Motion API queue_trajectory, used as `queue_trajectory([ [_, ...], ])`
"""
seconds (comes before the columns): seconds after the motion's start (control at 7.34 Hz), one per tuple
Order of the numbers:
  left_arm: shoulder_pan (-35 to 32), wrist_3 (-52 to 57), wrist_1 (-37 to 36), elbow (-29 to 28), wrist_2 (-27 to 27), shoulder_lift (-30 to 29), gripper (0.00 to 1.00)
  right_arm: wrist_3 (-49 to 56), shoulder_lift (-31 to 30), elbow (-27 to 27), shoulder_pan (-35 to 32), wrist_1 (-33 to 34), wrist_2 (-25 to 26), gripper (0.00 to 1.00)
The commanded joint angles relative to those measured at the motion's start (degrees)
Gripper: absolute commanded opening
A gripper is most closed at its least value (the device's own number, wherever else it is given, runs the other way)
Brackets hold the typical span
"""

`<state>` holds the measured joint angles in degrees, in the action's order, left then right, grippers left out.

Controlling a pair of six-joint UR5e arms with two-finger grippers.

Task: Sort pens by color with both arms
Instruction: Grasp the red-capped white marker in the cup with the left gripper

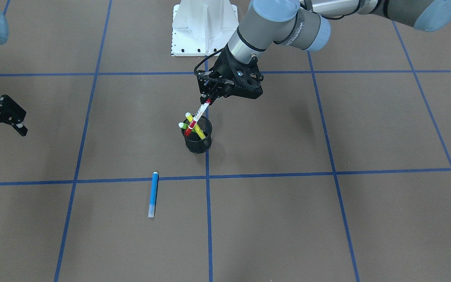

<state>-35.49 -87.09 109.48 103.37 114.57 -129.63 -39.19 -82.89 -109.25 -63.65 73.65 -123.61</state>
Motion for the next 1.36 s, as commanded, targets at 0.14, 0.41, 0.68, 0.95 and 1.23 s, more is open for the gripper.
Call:
queue_trajectory([
  [0.14,-1.9,-0.3,-4.6,2.7,-12.4,-0.9,0.0,0.0,-0.2,-0.6,-0.4,-0.1,0.1,0.99],
  [0.41,-0.4,-4.6,-4.6,-4.4,-21.8,-6.1,0.0,0.0,-0.3,-0.7,-0.6,-0.2,0.2,0.99],
  [0.68,3.2,-5.6,-4.8,-16.7,-32.1,-14.3,0.0,0.0,-0.3,-0.7,-0.8,-0.2,0.4,0.99],
  [0.95,3.2,-7.9,-4.8,-25.8,-36.3,-20.3,0.0,-0.1,-0.2,-0.7,-0.9,-0.2,0.5,0.99],
  [1.23,3.2,-8.1,-4.0,-32.1,-39.0,-22.1,0.0,-0.3,0.0,-0.4,-0.9,-0.2,1.8,0.99],
])
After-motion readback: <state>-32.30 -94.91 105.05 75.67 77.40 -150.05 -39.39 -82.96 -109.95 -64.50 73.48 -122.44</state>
